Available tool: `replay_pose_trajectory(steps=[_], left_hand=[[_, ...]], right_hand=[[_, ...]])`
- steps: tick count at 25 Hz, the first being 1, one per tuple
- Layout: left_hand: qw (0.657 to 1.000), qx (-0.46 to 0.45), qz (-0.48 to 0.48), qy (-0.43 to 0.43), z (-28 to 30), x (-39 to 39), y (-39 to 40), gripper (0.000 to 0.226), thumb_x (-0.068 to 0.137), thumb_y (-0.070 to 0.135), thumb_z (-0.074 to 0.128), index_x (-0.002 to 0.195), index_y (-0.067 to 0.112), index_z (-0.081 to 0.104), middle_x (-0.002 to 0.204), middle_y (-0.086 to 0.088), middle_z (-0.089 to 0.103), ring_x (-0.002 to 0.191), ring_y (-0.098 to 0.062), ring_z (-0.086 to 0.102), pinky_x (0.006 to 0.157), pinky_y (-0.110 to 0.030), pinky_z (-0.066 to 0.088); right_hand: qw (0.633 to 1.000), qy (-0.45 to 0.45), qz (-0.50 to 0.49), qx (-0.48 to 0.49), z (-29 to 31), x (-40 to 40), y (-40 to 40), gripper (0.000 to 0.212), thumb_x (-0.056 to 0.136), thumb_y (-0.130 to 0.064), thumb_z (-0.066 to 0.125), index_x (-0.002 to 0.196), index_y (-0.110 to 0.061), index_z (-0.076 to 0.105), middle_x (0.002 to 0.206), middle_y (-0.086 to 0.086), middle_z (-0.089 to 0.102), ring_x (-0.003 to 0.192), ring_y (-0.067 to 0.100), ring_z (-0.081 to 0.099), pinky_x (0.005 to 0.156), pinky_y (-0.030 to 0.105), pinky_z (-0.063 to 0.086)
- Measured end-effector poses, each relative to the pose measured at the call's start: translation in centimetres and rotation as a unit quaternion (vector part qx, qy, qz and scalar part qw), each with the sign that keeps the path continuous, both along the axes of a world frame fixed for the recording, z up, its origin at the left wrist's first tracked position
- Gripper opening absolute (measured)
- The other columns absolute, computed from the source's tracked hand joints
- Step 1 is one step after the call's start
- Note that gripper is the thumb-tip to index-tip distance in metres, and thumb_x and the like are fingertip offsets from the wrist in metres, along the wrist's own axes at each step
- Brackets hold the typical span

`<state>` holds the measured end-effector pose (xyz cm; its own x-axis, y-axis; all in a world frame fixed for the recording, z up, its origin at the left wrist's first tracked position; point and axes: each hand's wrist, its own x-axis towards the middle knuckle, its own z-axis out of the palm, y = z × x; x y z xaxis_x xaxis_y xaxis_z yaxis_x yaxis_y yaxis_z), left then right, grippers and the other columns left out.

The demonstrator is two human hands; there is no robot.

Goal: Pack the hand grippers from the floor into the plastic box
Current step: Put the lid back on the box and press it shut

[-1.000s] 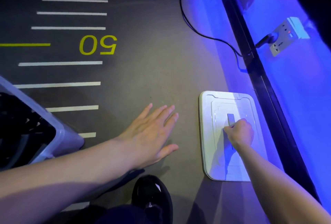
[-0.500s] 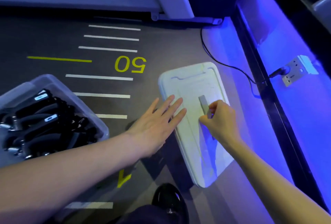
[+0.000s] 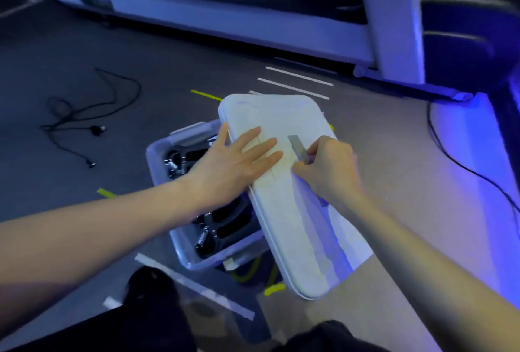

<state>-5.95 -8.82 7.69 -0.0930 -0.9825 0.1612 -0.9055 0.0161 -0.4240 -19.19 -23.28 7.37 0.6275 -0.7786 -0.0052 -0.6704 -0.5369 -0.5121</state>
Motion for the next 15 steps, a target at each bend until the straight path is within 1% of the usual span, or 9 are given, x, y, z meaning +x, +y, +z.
replay_pose_trajectory(steps=[2, 4, 5, 7, 9, 11, 13, 15], left_hand=[[1.0, 0.005, 0.012, 0.018, -0.2, 2.8, 3.3, 0.074, 0.047, 0.003, 0.074, 0.12, 0.01, 0.061, 0.119, -0.011, 0.064, 0.103, -0.041, 0.061, 0.069, -0.064, 0.046], [0.999, 0.012, 0.029, 0.028, -0.8, 5.4, 6.0, 0.082, 0.045, 0.0, 0.074, 0.123, 0.01, 0.052, 0.118, -0.011, 0.064, 0.1, -0.042, 0.062, 0.067, -0.064, 0.047], [0.999, 0.016, 0.04, 0.029, -1.1, 6.5, 7.1, 0.087, 0.043, 0.0, 0.076, 0.124, 0.011, 0.047, 0.119, -0.011, 0.064, 0.101, -0.042, 0.062, 0.066, -0.064, 0.048], [0.997, 0.025, 0.057, 0.037, -2.0, 8.5, 8.8, 0.098, 0.035, 0.003, 0.086, 0.123, 0.012, 0.044, 0.119, -0.011, 0.064, 0.101, -0.04, 0.062, 0.065, -0.064, 0.05], [0.996, 0.034, 0.067, 0.049, -3.1, 9.7, 9.8, 0.101, 0.033, 0.007, 0.09, 0.123, 0.013, 0.043, 0.118, -0.009, 0.064, 0.101, -0.038, 0.062, 0.065, -0.062, 0.051], [0.994, 0.035, 0.081, 0.069, -4.5, 11.0, 10.6, 0.101, 0.034, 0.006, 0.089, 0.124, 0.014, 0.043, 0.119, -0.008, 0.064, 0.102, -0.036, 0.063, 0.065, -0.059, 0.052], [0.991, 0.031, 0.098, 0.09, -5.8, 11.8, 11.0, 0.101, 0.035, 0.003, 0.088, 0.125, 0.014, 0.043, 0.121, -0.006, 0.063, 0.104, -0.034, 0.062, 0.067, -0.057, 0.053], [0.988, 0.041, 0.107, 0.106, -6.9, 12.3, 11.1, 0.103, 0.035, 0.004, 0.089, 0.126, 0.014, 0.043, 0.123, -0.006, 0.062, 0.106, -0.033, 0.061, 0.07, -0.055, 0.054]], right_hand=[[0.998, 0.032, 0.039, 0.023, -0.1, 3.4, 3.0, 0.016, 0.07, -0.025, 0.063, 0.071, -0.01, 0.062, 0.068, 0.01, 0.058, 0.074, 0.034, 0.057, 0.055, 0.028, 0.041], [0.995, 0.052, 0.071, 0.043, -0.4, 6.4, 5.4, 0.017, 0.07, -0.025, 0.062, 0.065, -0.009, 0.06, 0.057, 0.008, 0.049, 0.065, 0.033, 0.054, 0.048, 0.025, 0.037], [0.994, 0.061, 0.083, 0.049, -0.6, 7.7, 6.3, 0.017, 0.071, -0.025, 0.062, 0.065, -0.01, 0.059, 0.055, 0.007, 0.047, 0.061, 0.032, 0.054, 0.046, 0.025, 0.036], [0.991, 0.074, 0.095, 0.053, -1.1, 10.0, 7.7, 0.016, 0.074, -0.024, 0.061, 0.067, -0.01, 0.059, 0.054, 0.004, 0.045, 0.054, 0.027, 0.051, 0.044, 0.023, 0.033], [0.99, 0.089, 0.103, 0.037, -1.5, 11.2, 8.6, 0.014, 0.075, -0.023, 0.059, 0.07, -0.01, 0.06, 0.054, 0.003, 0.045, 0.056, 0.029, 0.052, 0.048, 0.023, 0.036], [0.988, 0.103, 0.11, 0.015, -2.1, 12.4, 9.4, 0.011, 0.076, -0.022, 0.057, 0.074, -0.012, 0.06, 0.056, 0.002, 0.047, 0.063, 0.031, 0.055, 0.053, 0.024, 0.037], [0.988, 0.11, 0.11, -0.008, -2.7, 13.4, 9.8, 0.007, 0.078, -0.021, 0.057, 0.079, -0.014, 0.057, 0.066, 0.002, 0.053, 0.067, 0.028, 0.054, 0.056, 0.025, 0.036], [0.987, 0.104, 0.12, -0.028, -3.4, 13.6, 9.9, 0.009, 0.08, -0.022, 0.055, 0.084, -0.015, 0.055, 0.078, 0.003, 0.056, 0.076, 0.028, 0.056, 0.063, 0.028, 0.036]])
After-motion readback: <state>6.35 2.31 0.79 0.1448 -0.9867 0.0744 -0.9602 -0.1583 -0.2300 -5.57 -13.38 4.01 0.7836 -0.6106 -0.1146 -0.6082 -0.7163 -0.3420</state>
